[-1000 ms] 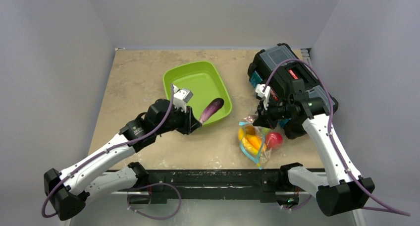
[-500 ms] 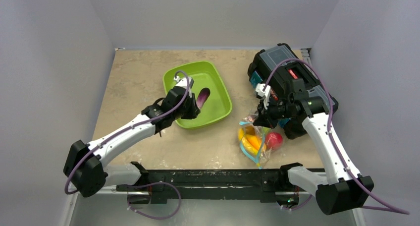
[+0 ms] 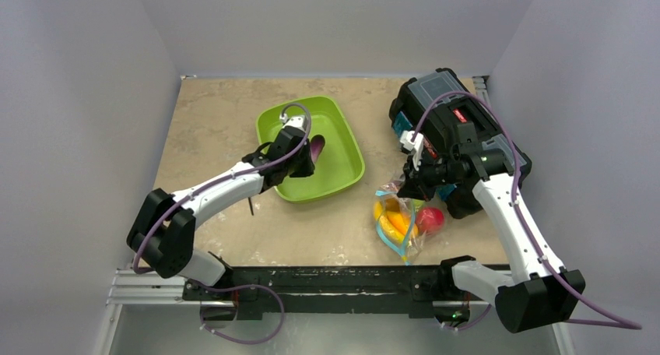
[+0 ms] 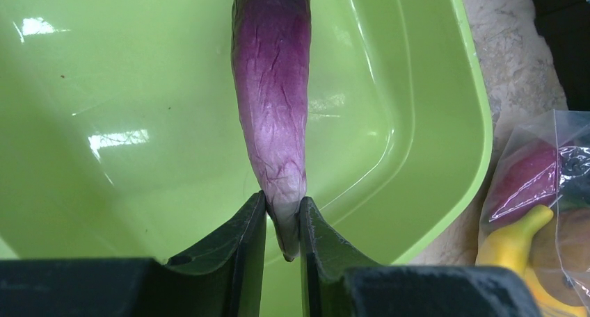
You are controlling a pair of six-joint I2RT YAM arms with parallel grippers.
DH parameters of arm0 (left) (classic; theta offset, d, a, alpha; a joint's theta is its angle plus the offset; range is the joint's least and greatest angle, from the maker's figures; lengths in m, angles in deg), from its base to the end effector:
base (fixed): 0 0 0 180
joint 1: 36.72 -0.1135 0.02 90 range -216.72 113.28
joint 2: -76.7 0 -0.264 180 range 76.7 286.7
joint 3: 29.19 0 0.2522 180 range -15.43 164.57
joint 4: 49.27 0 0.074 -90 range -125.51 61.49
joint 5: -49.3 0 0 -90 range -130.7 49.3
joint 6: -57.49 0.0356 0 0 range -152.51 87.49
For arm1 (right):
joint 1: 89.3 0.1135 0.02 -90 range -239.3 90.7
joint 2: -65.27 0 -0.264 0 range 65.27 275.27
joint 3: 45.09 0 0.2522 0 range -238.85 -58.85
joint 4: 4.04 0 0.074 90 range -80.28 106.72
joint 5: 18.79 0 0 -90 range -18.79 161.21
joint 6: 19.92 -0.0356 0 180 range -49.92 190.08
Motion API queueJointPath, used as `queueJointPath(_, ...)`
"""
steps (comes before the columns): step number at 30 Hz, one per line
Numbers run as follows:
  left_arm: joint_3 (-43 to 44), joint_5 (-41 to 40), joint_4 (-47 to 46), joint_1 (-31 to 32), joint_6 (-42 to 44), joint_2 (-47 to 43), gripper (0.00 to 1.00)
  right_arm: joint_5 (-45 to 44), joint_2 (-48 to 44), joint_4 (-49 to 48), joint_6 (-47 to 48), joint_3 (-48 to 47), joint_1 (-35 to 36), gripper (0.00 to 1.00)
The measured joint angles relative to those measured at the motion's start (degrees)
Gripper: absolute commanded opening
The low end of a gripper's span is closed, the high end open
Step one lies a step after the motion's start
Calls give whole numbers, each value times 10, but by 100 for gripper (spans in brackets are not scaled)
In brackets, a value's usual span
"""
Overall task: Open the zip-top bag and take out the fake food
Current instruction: Place the fake vegetable in the bin.
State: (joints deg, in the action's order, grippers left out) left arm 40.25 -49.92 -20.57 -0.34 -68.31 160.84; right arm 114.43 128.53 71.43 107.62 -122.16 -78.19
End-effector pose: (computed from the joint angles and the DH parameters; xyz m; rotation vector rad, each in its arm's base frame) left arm 0.2580 -0.1830 0.2371 -0.0699 2.3580 -0.4445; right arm 0.1852 0.0612 0.3215 -1.2018 2.0785 0.7834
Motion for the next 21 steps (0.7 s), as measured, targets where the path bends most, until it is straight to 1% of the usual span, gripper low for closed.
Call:
queueJointPath(5, 7, 0, -15, -3, -1, 23, 0, 0, 1, 0, 0, 0, 0, 0)
queueJointPath(7, 8, -2, -20, -4, -3, 32, 7, 0, 1, 0, 0, 0, -1, 0)
queueJointPath(10, 9, -5, -20, -8, -9, 44, 14, 0, 1, 0, 0, 0, -1, 0)
queueJointPath(14, 15, -5, -20, -12, -14, 52, 37, 0, 1, 0, 0, 0, -2, 0)
queueJointPath(18, 22, -7, -17, -15, -24, 52, 69, 0, 1, 0, 0, 0, -3, 0)
queueJointPath(20, 24, -10, -14, -16, -27, 52, 78, 0, 1, 0, 0, 0, -3, 0)
queueJointPath(21, 24, -11, -10, -16, -28, 51, 81, 0, 1, 0, 0, 0, -3, 0)
